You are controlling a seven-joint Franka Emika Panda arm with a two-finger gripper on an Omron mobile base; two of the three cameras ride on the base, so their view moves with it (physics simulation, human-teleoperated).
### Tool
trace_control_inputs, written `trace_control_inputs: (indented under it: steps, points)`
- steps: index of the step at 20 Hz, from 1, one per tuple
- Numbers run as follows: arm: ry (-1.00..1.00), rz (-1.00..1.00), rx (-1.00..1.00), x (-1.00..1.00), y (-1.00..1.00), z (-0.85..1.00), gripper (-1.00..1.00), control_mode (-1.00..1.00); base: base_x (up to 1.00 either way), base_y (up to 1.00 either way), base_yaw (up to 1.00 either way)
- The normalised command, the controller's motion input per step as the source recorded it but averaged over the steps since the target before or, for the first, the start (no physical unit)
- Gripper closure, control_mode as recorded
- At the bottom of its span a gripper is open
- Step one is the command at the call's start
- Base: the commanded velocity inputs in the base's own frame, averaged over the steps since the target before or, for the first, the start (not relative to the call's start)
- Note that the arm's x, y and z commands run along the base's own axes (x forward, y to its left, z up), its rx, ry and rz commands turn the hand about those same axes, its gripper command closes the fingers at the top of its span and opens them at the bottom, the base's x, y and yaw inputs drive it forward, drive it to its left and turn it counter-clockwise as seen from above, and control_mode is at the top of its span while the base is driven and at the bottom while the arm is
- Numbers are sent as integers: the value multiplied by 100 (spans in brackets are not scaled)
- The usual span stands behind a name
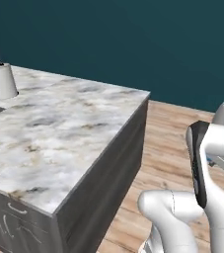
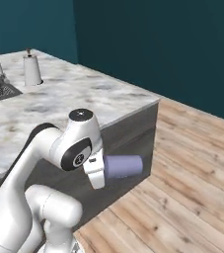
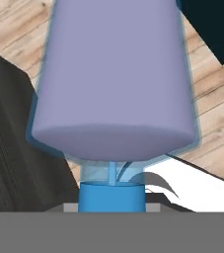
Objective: Restock the sink supplies by placing the sponge and soap dispenser on the counter and next to the sink. Make sure the soap dispenser is upright.
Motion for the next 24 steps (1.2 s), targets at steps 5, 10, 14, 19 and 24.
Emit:
trace_control_inputs:
  steps: [5,10,14,19,24]
  points:
    - [0,0,0,0,0,0,100,100,-2,63,57]
    - [0,0,0,0,0,0,100,100,39,100,27]
    - [0,0,0,0,0,0,100,100,44,100,8]
    - [0,0,0,0,0,0,100,100,31,100,4]
    - [0,0,0,0,0,0,100,100,10,100,0]
